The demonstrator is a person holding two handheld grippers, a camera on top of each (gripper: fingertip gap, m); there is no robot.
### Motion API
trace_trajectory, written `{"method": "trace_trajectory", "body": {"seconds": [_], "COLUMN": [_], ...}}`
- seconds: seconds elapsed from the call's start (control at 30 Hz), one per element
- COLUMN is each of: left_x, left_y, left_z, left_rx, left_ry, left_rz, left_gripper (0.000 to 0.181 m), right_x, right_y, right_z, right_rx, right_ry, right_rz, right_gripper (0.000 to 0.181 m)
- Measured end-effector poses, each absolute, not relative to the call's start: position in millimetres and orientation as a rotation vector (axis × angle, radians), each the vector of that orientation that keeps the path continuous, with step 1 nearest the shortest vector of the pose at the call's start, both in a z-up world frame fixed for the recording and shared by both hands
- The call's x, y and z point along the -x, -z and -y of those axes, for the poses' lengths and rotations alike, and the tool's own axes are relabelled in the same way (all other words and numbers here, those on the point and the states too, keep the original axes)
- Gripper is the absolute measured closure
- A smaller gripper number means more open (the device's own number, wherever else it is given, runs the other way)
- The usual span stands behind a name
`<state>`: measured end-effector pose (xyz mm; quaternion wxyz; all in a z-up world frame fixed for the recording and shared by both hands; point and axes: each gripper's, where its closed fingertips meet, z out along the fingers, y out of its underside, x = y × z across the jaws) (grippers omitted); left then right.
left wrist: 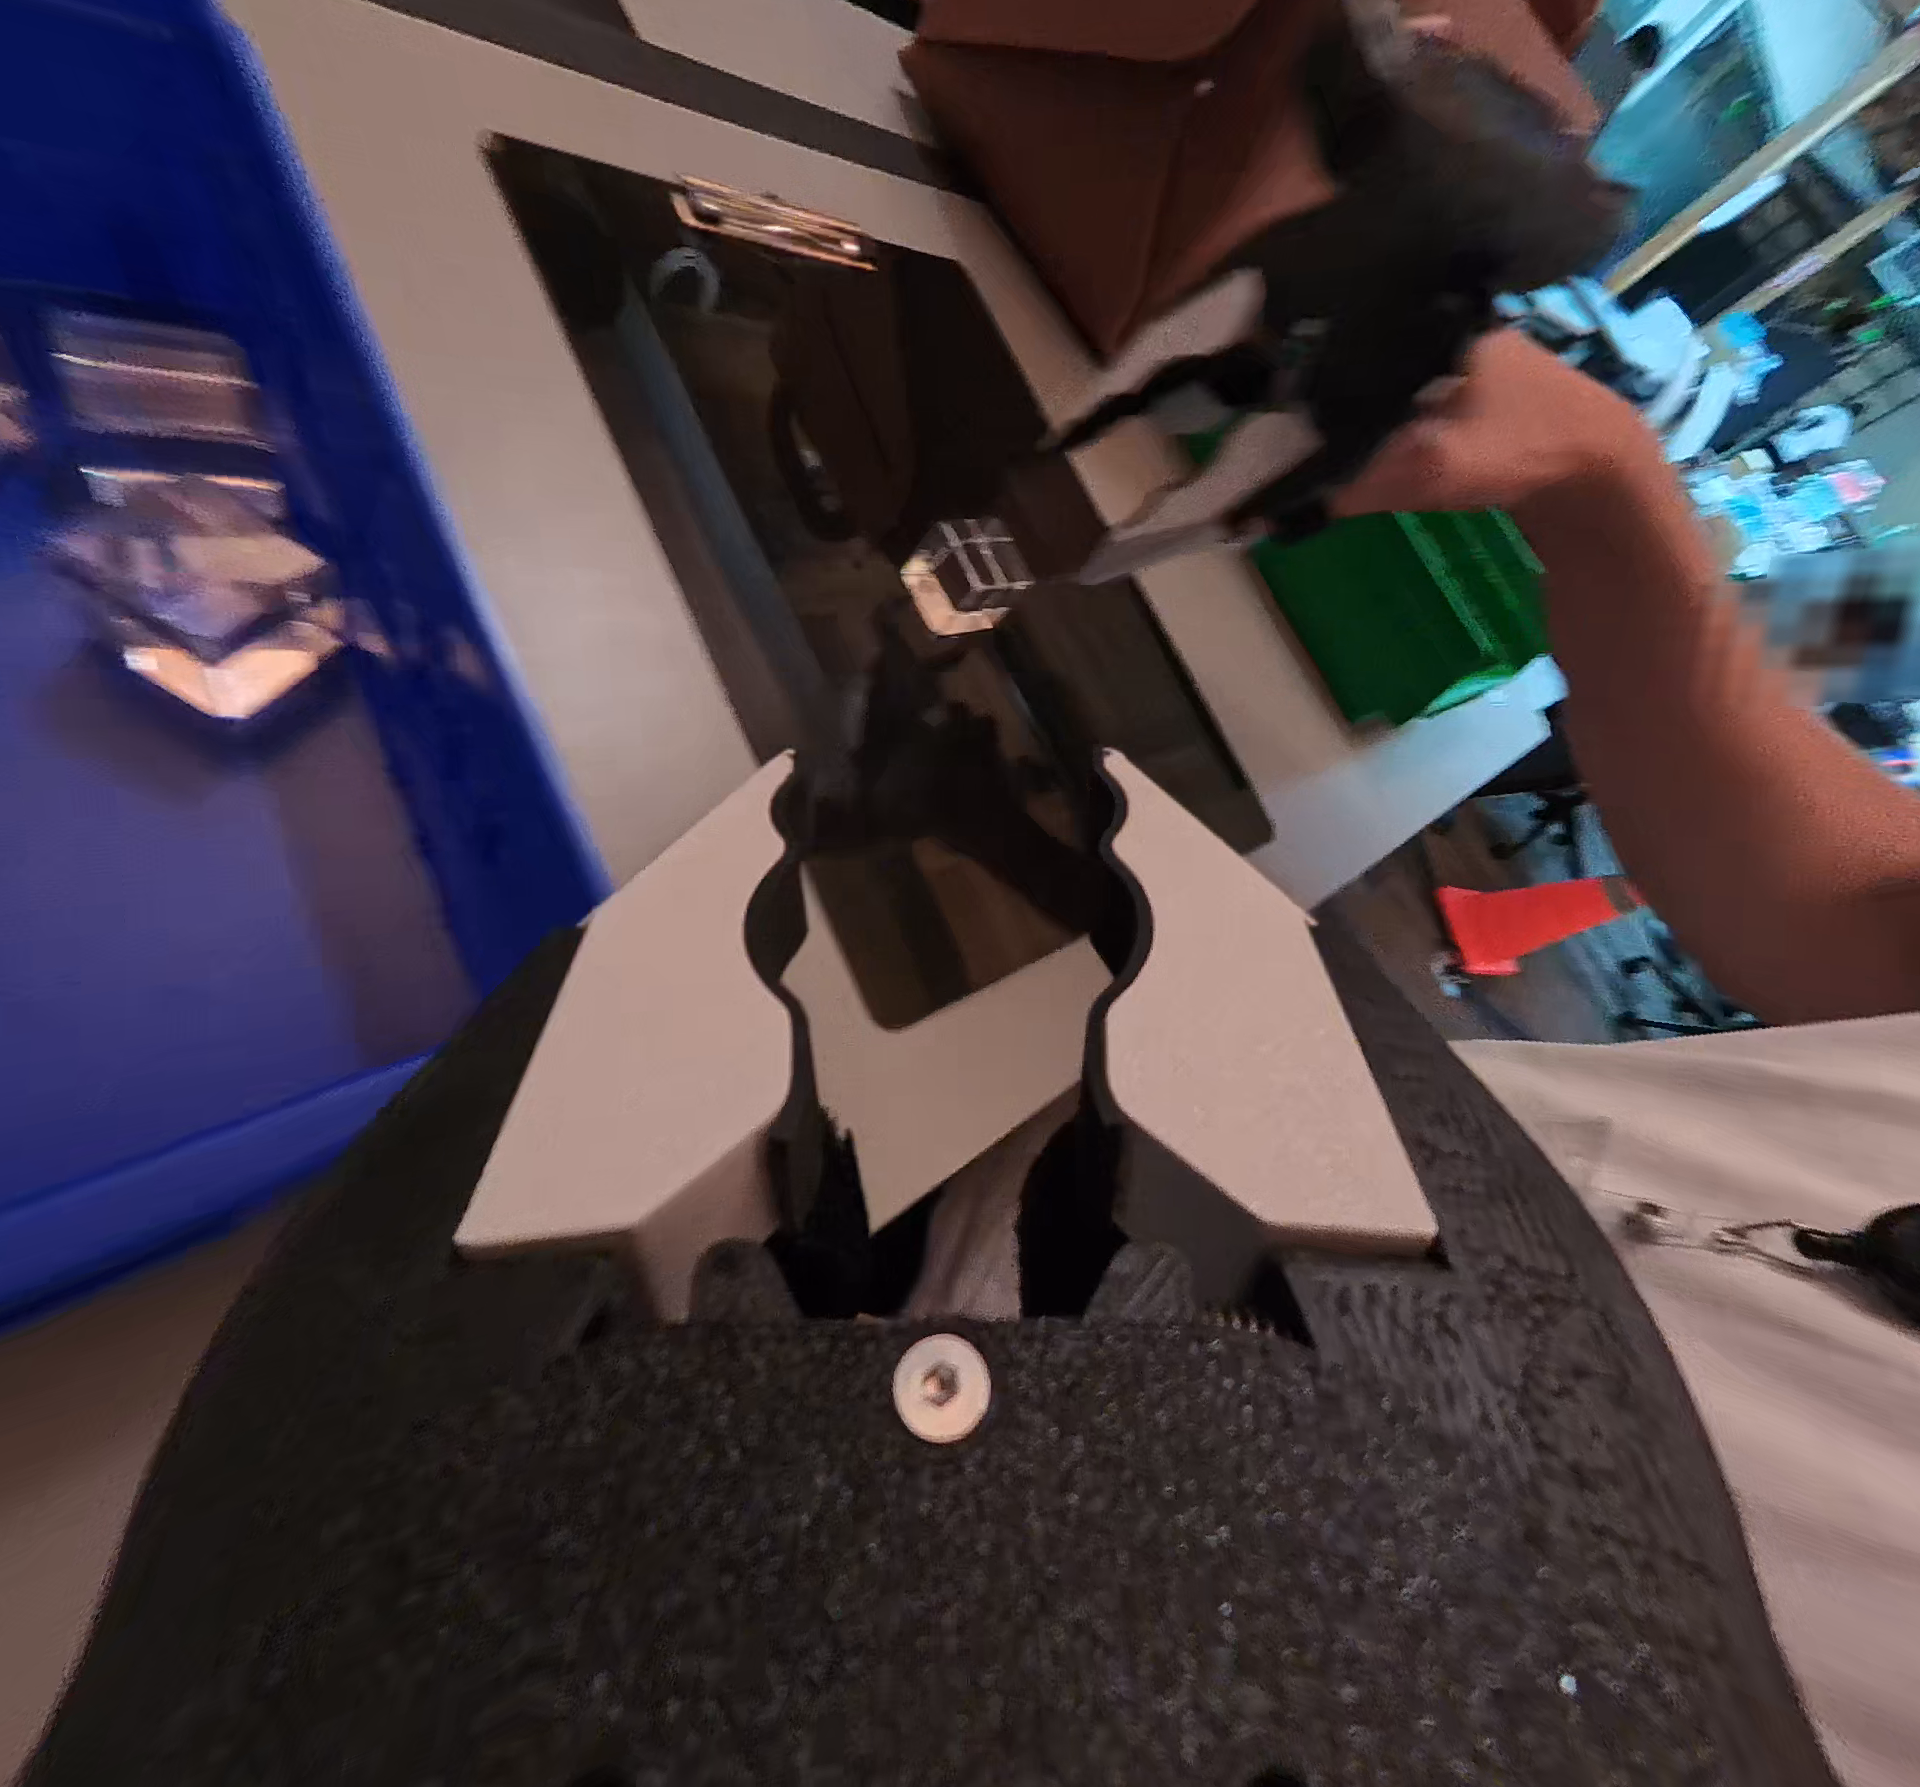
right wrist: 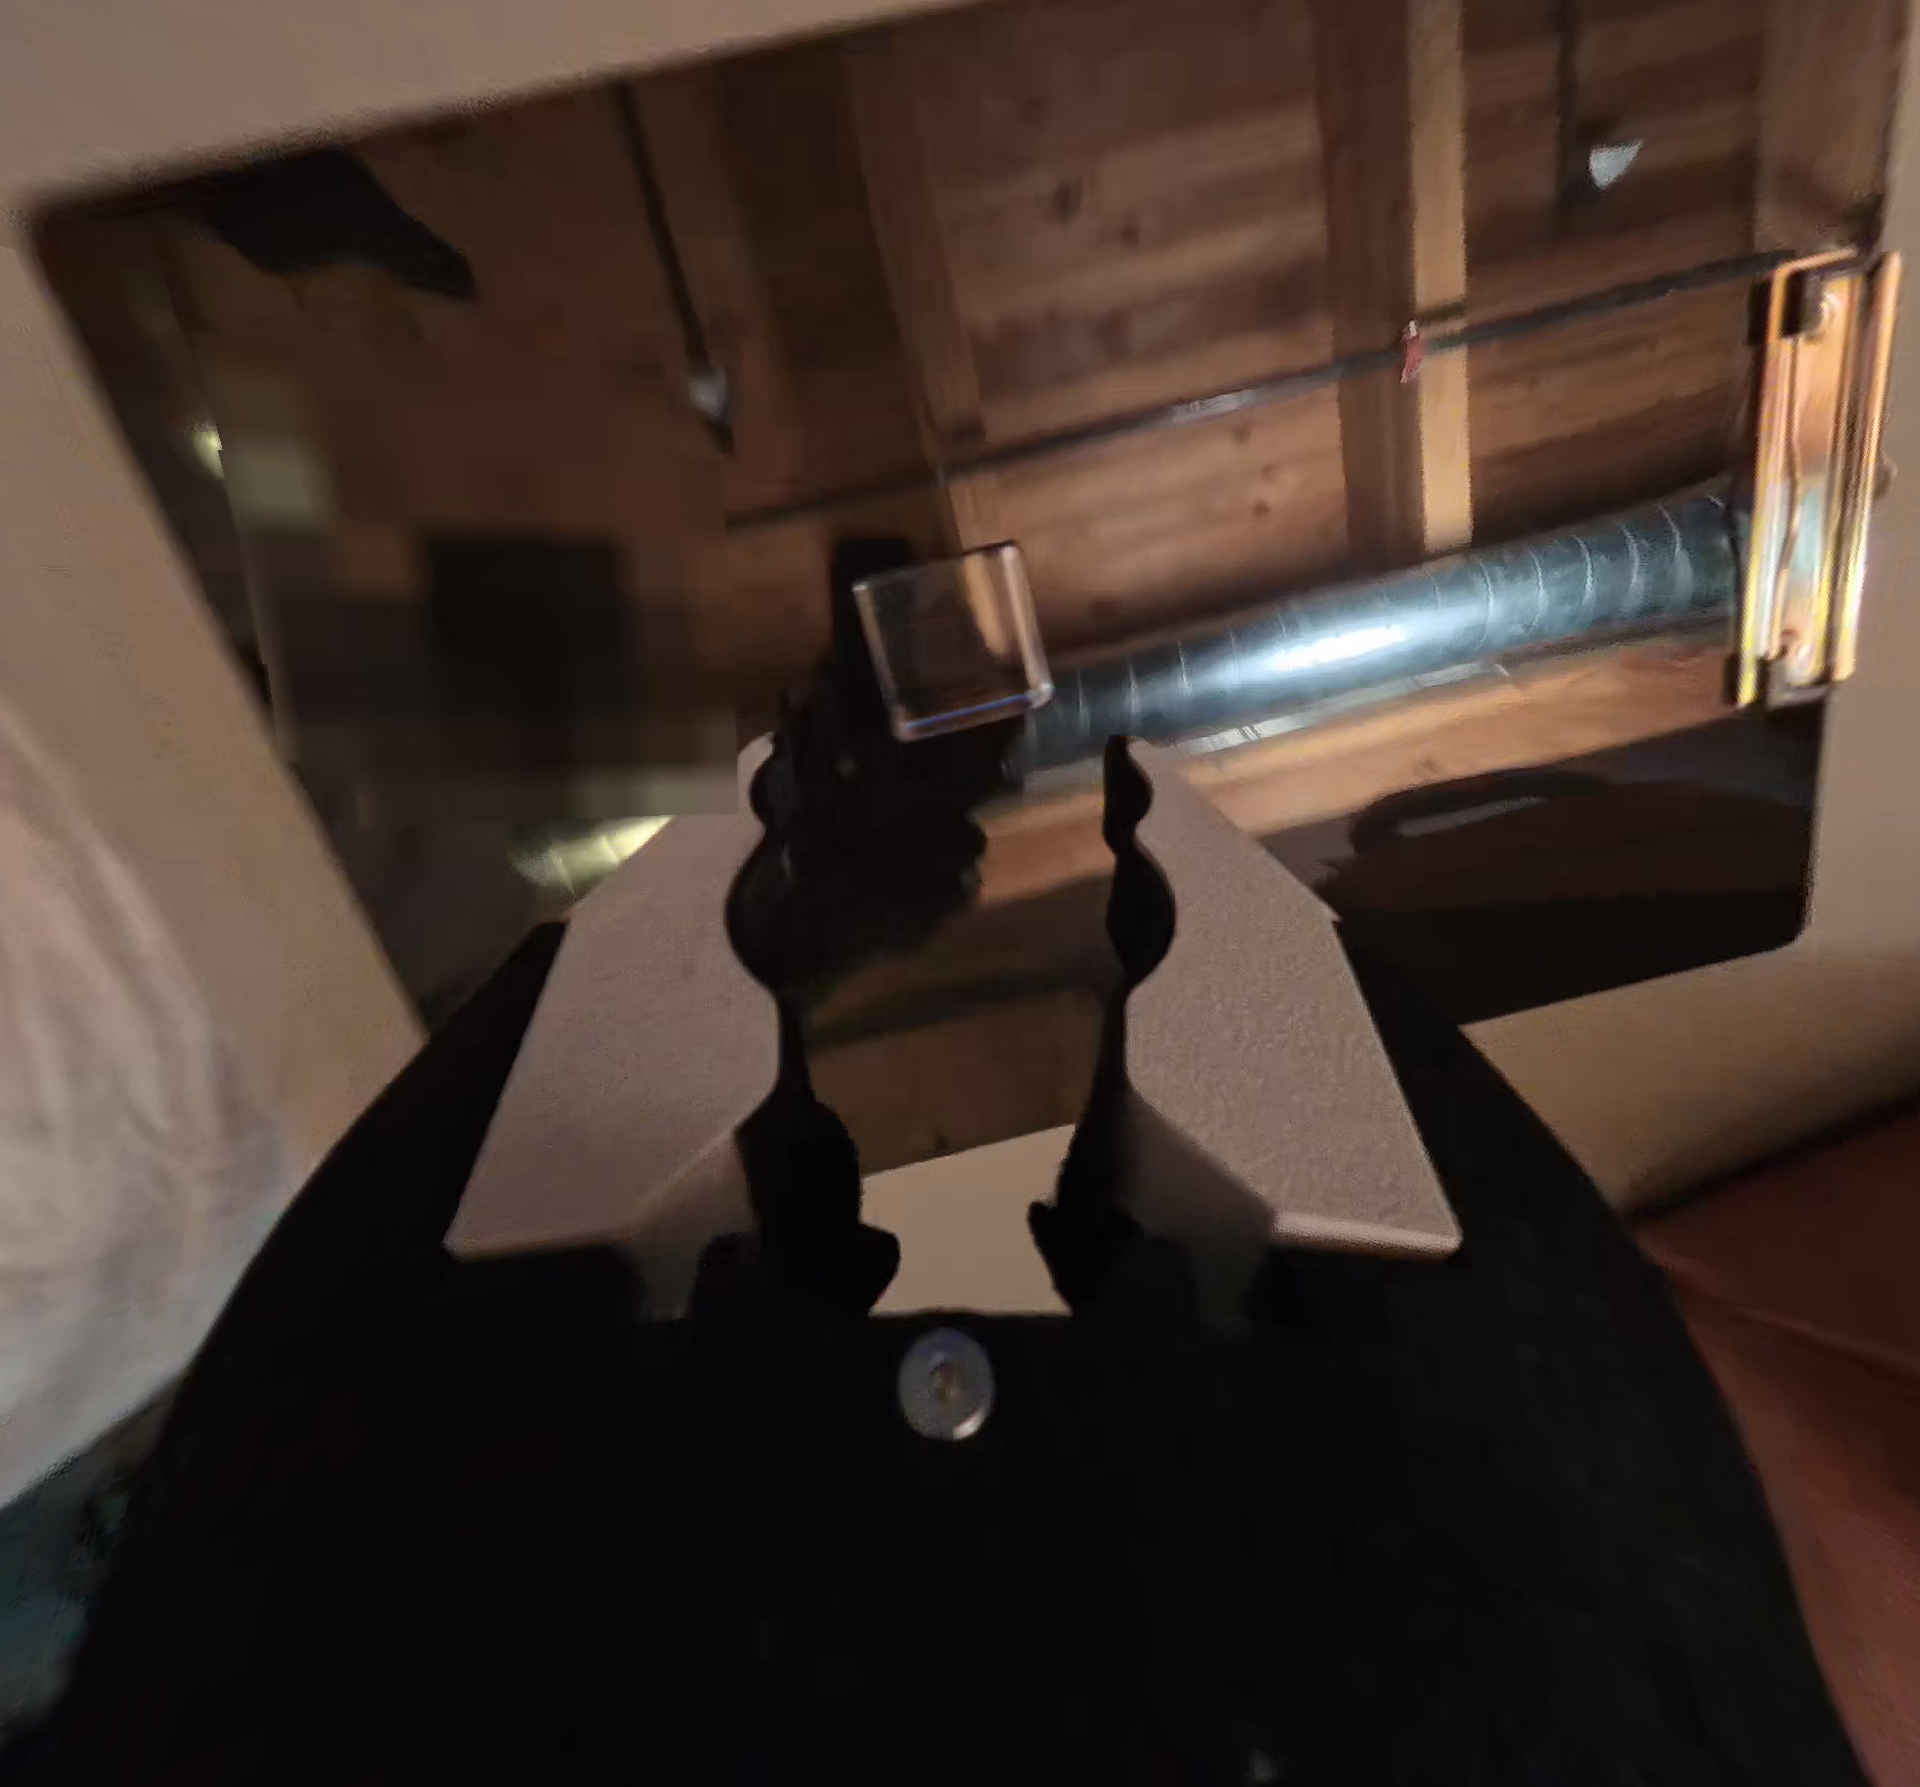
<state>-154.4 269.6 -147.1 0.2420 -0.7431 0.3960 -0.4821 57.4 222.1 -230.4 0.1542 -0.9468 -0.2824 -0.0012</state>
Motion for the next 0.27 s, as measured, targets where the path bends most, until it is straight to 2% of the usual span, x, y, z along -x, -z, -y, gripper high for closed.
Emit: {"method": "trace_trajectory", "body": {"seconds": [0.13,0.27], "left_x": [167.4,163.5], "left_y": [158.9,178.0], "left_z": [-319.3,-365.4], "left_rx": [2.026,1.867], "left_ry": [1.054,0.875], "left_rz": [-1.168,-1.421], "left_gripper": [0.128,0.128], "right_x": [-19.8,28.2], "right_y": [201.1,200.6], "right_z": [-177.7,-130.4], "right_rx": [2.502,2.316], "right_ry": [-0.335,-0.628], "right_rz": [0.535,0.356], "right_gripper": [0.127,0.126]}}
